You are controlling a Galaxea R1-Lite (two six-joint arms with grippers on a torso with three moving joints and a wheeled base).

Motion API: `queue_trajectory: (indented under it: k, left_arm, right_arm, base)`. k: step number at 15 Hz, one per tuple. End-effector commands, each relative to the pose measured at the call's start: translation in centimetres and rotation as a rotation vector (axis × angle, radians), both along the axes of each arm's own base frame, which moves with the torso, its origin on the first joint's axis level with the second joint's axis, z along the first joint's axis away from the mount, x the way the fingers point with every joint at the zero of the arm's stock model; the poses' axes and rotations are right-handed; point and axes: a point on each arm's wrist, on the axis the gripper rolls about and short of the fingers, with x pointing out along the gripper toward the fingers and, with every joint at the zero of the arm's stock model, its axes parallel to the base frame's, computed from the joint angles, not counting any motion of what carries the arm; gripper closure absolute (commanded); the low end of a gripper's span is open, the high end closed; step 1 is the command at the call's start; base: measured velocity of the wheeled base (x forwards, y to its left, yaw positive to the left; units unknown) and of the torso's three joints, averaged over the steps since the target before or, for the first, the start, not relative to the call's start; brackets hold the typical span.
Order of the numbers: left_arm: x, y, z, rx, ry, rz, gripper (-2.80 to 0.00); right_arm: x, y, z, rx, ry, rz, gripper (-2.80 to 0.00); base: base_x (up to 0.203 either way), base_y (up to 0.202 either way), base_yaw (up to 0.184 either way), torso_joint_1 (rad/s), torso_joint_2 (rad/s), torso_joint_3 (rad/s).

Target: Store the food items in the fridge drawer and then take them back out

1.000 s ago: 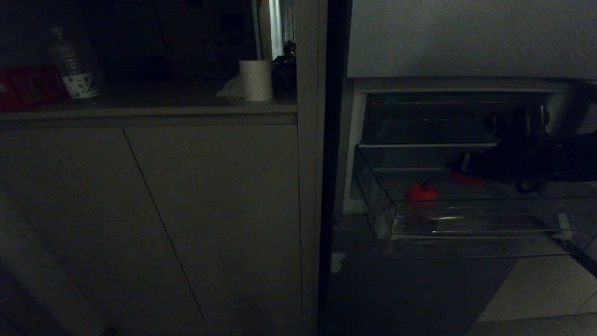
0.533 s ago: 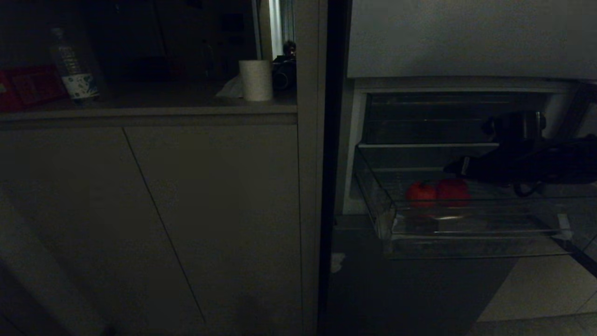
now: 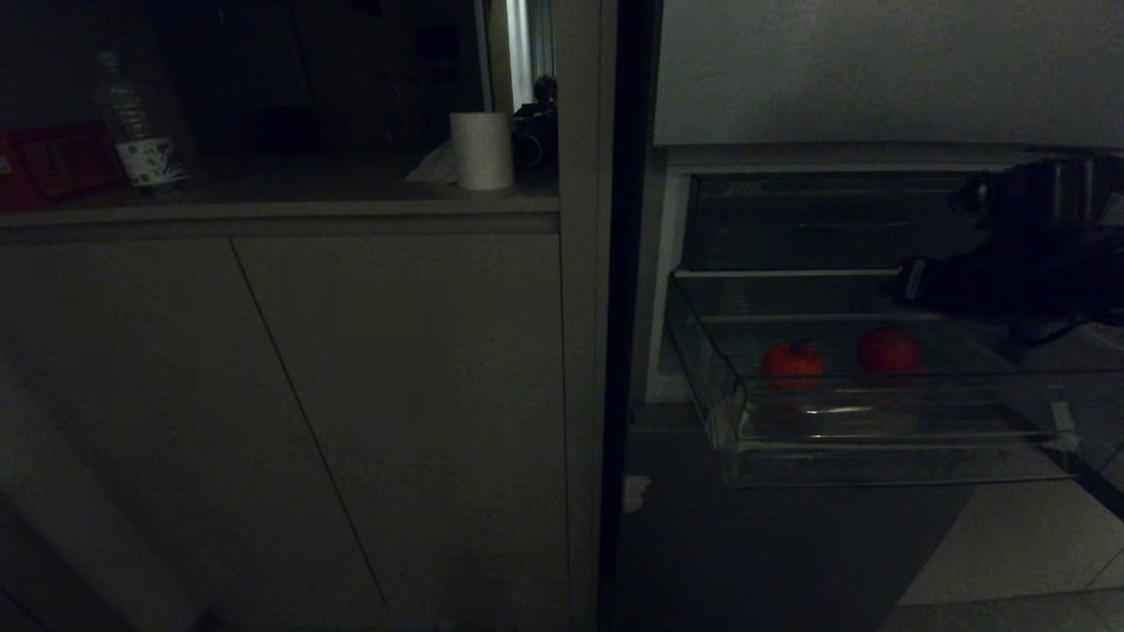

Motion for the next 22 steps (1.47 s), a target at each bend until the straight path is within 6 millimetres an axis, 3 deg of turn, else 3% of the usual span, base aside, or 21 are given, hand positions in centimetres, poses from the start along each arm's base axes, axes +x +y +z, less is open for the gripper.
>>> queue_trajectory:
  k: [1,4,6,9,13,16,18,20,21,22]
  left_arm:
    - [0.0,0.0,0.0,-0.001,0.000,0.001,0.00]
    - [0.0,0.0,0.0,-0.001,0.000,0.001,0.00]
    - [0.0,0.0,0.0,0.001,0.000,0.001,0.00]
    - [0.0,0.0,0.0,0.000,0.000,0.001,0.00]
    - [0.0,0.0,0.0,0.000,0.000,0.001,0.00]
    - [0.0,0.0,0.0,0.001,0.000,0.001,0.00]
    - [0.0,0.0,0.0,0.001,0.000,0.001,0.00]
    - [0.0,0.0,0.0,0.001,0.000,0.001,0.00]
    - [0.0,0.0,0.0,-0.001,0.000,0.001,0.00]
    - [0.0,0.0,0.0,0.001,0.000,0.001,0.00]
  right_arm:
    - [-7.1,0.4,3.9,-0.004,-0.080,0.001,0.00]
    - [-14.5,0.7,0.0,0.005,0.057,0.003,0.00]
    - [-17.9,0.9,-1.8,0.003,0.099,0.008,0.00]
    - [-18.5,0.9,-3.3,-0.005,0.234,0.016,0.00]
    - [-13.3,0.7,-5.5,-0.012,0.397,0.034,0.00]
    - [-7.1,0.6,-6.9,-0.010,0.431,0.039,0.00]
    - [-2.9,0.9,-8.2,0.005,0.410,0.026,0.00]
    - [0.7,1.9,-8.4,0.051,0.253,0.017,0.00]
    - [0.9,2.4,-8.1,0.070,0.193,0.030,0.00]
    - [-0.1,2.6,-8.0,0.083,0.169,0.048,0.00]
  base:
    - [0.000,0.000,0.000,0.000,0.00,0.000]
    - [0.000,0.000,0.000,0.000,0.00,0.000]
    - [0.000,0.000,0.000,0.000,0.00,0.000]
    - [0.000,0.000,0.000,0.000,0.00,0.000]
    - [0.000,0.000,0.000,0.000,0.00,0.000]
    - [0.000,0.000,0.000,0.000,0.00,0.000]
    - [0.000,0.000,0.000,0.000,0.00,0.000]
    - [0.000,0.000,0.000,0.000,0.00,0.000]
    - [0.000,0.000,0.000,0.000,0.00,0.000]
    - [0.000,0.000,0.000,0.000,0.00,0.000]
